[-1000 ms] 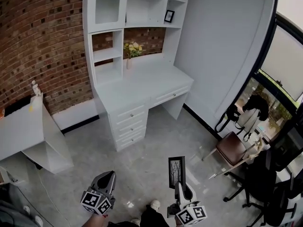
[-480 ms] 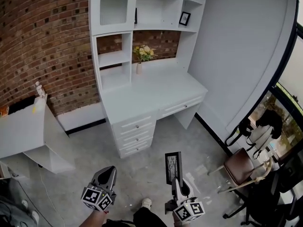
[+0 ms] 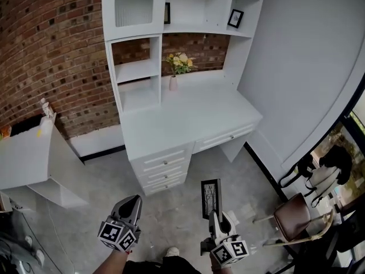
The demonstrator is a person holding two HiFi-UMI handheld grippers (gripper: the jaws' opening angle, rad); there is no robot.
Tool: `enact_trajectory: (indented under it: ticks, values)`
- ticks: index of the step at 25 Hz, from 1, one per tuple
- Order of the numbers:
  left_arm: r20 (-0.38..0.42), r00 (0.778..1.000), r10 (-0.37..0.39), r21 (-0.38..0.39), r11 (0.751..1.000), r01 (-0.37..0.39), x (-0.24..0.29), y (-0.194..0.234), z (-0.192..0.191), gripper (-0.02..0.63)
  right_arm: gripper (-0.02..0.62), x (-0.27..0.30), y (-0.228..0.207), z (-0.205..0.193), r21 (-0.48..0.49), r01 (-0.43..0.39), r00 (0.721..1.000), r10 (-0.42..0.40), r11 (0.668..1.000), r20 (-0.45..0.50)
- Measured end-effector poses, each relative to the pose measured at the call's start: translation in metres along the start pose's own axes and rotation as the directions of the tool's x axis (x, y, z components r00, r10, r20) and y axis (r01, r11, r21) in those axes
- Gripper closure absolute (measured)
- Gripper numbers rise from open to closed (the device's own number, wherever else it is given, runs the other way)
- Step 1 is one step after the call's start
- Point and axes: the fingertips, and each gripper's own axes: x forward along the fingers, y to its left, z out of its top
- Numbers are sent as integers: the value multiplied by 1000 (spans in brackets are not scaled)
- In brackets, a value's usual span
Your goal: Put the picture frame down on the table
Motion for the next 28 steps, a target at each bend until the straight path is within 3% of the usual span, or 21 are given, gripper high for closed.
enact_trajectory:
  ticks: [5,15,20,28]
  values:
    - [-13,999,40,3,999,-40,24,12,-11,601,528,34,-28,-9,15,-12,1000,12,1000,-28]
    - [-18,995,96,-15,995,-96,61,57,-9,601,528,105,-32,-15,18,-60,996,61,998,-72]
    - [-38,999,38,-9,999,-38,112,80,-12,601,528,151,-43,-14,-4,-28,998,28,1000,-61]
    - [-43,992,-122,-7,993,122,228,100,17,601,528,225,-65,14,-45,49,999,-49,998,-4]
